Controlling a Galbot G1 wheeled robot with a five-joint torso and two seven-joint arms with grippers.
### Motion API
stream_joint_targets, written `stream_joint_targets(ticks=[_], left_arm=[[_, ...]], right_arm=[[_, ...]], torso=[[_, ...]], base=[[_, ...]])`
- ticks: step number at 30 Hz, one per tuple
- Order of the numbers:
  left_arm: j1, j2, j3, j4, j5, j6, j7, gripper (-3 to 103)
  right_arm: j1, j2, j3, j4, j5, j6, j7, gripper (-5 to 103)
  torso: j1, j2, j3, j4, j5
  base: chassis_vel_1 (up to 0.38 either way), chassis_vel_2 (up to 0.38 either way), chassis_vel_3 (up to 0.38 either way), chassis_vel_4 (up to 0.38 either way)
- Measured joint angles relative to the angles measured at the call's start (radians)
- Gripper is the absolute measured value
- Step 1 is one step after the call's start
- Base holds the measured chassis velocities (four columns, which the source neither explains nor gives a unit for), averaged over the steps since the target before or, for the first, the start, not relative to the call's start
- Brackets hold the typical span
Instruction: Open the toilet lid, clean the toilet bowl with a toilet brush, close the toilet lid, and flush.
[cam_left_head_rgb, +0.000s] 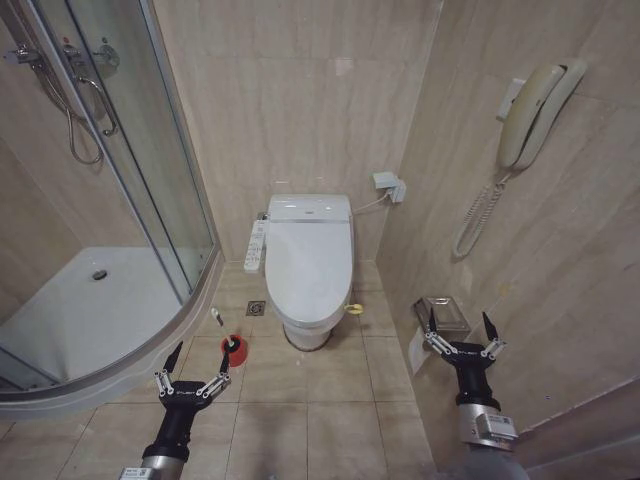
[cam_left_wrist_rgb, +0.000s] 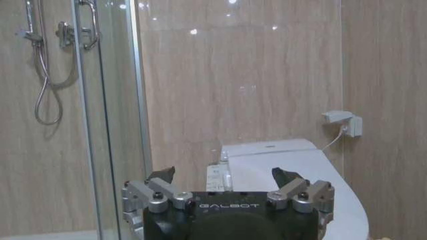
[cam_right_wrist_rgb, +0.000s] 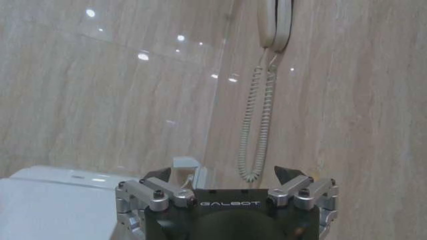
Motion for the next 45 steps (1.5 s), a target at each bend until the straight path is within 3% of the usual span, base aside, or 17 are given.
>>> stream_joint_targets(ticks=[45], left_arm=[[0.000,0.000,0.000,0.000,0.000,0.000,0.000,98]], right_arm=[[0.000,0.000,0.000,0.000,0.000,0.000,0.000,100]], torso=[[0.000,0.000,0.000,0.0001,0.0000]], base=[[0.013,0.014,-0.011,-0.011]])
